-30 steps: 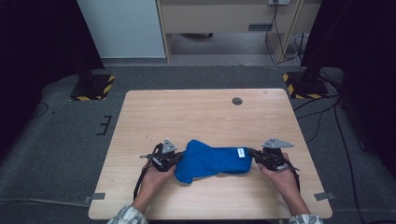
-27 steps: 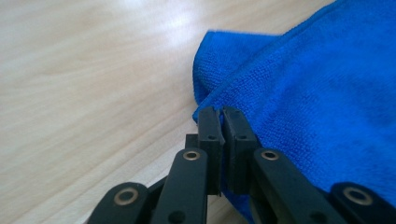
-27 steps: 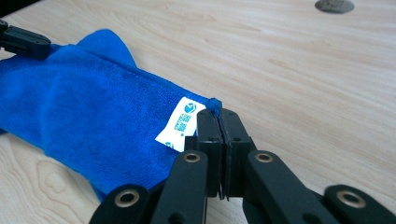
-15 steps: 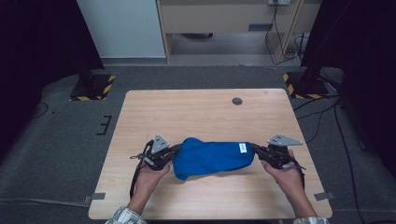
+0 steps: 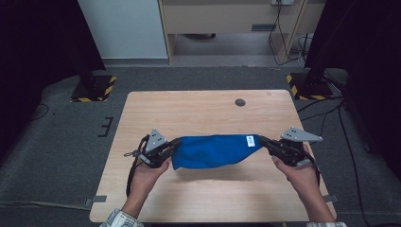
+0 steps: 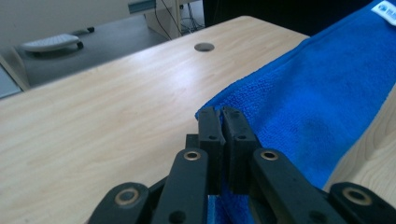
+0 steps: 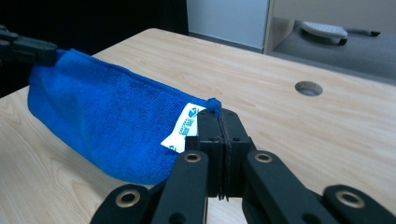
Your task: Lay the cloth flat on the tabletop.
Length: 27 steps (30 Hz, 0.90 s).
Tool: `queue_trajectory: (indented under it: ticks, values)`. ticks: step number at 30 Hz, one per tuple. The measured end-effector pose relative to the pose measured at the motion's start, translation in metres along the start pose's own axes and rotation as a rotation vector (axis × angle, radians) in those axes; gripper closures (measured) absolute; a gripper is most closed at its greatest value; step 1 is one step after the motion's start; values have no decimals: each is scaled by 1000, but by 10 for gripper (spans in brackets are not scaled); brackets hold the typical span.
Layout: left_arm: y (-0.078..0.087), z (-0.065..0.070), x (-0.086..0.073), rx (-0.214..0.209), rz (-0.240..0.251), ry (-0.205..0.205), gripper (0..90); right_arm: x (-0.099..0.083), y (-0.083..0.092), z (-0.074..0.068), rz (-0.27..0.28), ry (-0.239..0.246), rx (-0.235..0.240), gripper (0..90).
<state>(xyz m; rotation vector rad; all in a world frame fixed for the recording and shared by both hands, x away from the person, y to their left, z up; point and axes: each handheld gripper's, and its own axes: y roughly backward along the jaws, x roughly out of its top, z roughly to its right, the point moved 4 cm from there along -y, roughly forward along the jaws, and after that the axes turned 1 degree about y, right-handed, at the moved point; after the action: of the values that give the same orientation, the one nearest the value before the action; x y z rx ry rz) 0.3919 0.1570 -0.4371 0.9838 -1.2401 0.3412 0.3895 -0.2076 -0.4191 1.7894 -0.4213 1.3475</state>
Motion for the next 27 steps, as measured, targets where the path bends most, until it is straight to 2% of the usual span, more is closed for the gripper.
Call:
queue_trajectory:
  ticks: [2, 5, 6, 7, 8, 9, 11, 15, 16, 17, 18, 19, 21, 22, 23, 27]
  values:
    - [-3, -3, 5, 8, -2, -8, 866, 4, -8, 4, -7, 6, -3, 890]
    - [-14, -16, 12, 18, 4, 8, 867, 3, -26, 11, -27, 2, -3, 890]
    - [-14, -16, 12, 18, 4, 8, 866, 2, -32, 14, -32, 0, -7, 890]
    - [-20, -23, 13, 28, -1, 14, 866, 2, -38, 17, -36, -6, -8, 890]
    - [-20, -23, 13, 28, -1, 14, 866, 2, -38, 17, -36, -6, -8, 890]
    - [-26, -29, 12, 36, -4, 24, 866, 0, -49, 22, -48, -8, -12, 891]
    - [-30, -33, 8, 31, -4, 36, 866, -2, -56, 26, -62, -14, -18, 891]
    - [-31, -35, -12, 22, -48, 48, 865, -7, -60, 29, -72, -27, -21, 891]
    - [-31, -35, -12, 22, -48, 48, 865, -7, -60, 29, -72, -27, -21, 891]
    - [-30, -34, -23, 19, -67, 44, 864, -12, -58, 27, -81, -27, -13, 891]
    - [-30, -34, -23, 19, -67, 44, 864, -15, -58, 26, -83, -24, -12, 891]
    - [-31, -34, -35, 14, -83, 48, 863, -19, -57, 25, -90, -25, -8, 891]
    - [-33, -34, -41, 7, -91, 57, 861, -23, -57, 24, -92, -29, -4, 891]
    - [-34, -33, -48, 4, -101, 58, 859, -27, -59, 23, -98, -29, -3, 891]
    - [-37, -32, -60, 0, -126, 54, 849, -39, -62, 18, -126, -23, 4, 891]
    - [-37, -32, -71, -5, -140, 61, 782, -54, -66, 13, -154, -24, 10, 890]
